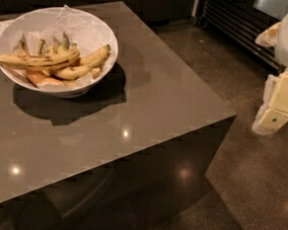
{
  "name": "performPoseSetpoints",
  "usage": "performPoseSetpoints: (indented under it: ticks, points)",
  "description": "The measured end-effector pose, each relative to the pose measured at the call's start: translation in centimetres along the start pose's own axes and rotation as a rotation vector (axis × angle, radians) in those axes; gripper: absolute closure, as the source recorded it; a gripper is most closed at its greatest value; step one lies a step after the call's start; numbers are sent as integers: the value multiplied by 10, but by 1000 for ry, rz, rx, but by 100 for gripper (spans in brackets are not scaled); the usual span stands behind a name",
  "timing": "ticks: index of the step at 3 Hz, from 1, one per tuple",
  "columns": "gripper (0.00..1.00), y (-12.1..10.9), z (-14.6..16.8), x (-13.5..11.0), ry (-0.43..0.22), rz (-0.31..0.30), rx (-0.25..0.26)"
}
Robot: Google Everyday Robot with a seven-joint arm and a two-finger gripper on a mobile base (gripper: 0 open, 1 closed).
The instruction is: Pick banana from white bowl
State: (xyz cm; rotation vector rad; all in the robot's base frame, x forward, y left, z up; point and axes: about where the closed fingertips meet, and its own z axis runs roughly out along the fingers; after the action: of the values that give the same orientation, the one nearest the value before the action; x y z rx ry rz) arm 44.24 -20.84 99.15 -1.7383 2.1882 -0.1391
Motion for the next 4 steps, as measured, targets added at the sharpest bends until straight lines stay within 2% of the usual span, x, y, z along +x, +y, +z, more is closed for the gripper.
performPoseSetpoints:
  ticks: [1,2,3,4]
  points:
    - [0,-11,-9,-25,-17,-38,5]
    - [0,-27,-10,-66,-44,-121,-3]
    - [0,-30,-11,-69,-63,-123,7]
    - [0,-46,-6,-97,-106,-149,-11]
